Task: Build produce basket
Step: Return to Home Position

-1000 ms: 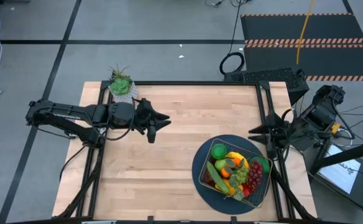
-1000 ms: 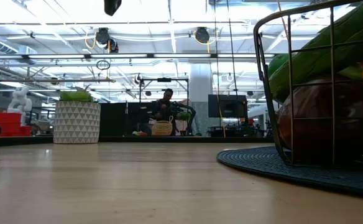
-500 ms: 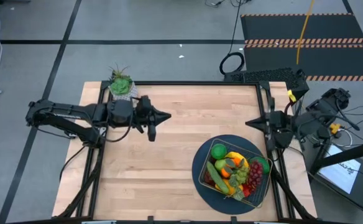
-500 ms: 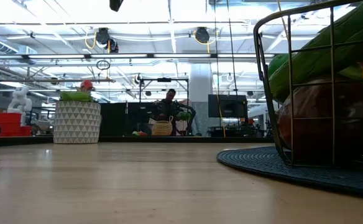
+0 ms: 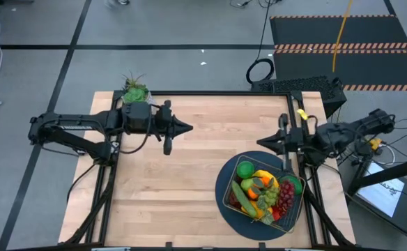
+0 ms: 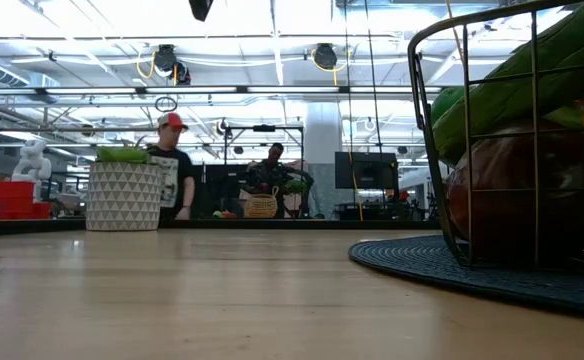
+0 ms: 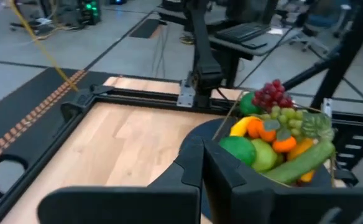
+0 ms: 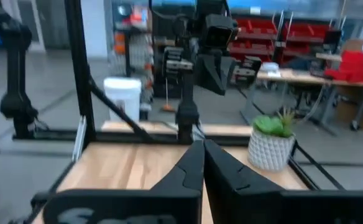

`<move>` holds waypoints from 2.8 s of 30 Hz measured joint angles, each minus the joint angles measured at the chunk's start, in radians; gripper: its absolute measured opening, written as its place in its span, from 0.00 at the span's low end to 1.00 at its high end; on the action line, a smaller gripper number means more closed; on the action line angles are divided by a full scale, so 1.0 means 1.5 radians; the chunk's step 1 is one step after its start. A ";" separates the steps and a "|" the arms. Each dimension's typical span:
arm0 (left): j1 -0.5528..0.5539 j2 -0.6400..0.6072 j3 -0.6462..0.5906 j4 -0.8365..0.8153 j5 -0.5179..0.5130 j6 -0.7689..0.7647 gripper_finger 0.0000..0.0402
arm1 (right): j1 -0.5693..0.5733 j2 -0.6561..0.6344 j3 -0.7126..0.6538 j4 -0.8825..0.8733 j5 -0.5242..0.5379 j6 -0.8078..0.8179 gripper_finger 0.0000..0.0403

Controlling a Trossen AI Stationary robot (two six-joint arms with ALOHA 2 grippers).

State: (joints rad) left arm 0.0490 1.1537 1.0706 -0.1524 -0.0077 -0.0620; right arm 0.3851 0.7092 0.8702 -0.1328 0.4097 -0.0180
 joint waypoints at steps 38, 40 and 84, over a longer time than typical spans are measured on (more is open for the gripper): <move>0.023 -0.093 -0.131 -0.085 -0.048 -0.118 0.04 | -0.123 -0.314 -0.494 0.202 -0.276 -0.065 0.00; 0.023 -0.093 -0.131 -0.085 -0.048 -0.115 0.01 | -0.122 -0.331 -0.508 0.207 -0.281 -0.063 0.00; 0.023 -0.093 -0.131 -0.149 -0.059 -0.048 0.01 | -0.122 -0.472 -0.552 0.120 -0.206 -0.060 0.00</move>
State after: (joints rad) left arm 0.0830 1.0142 0.8742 -0.3754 -0.0956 -0.1340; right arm 0.2016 0.0017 0.0418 0.0467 0.1001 -0.1082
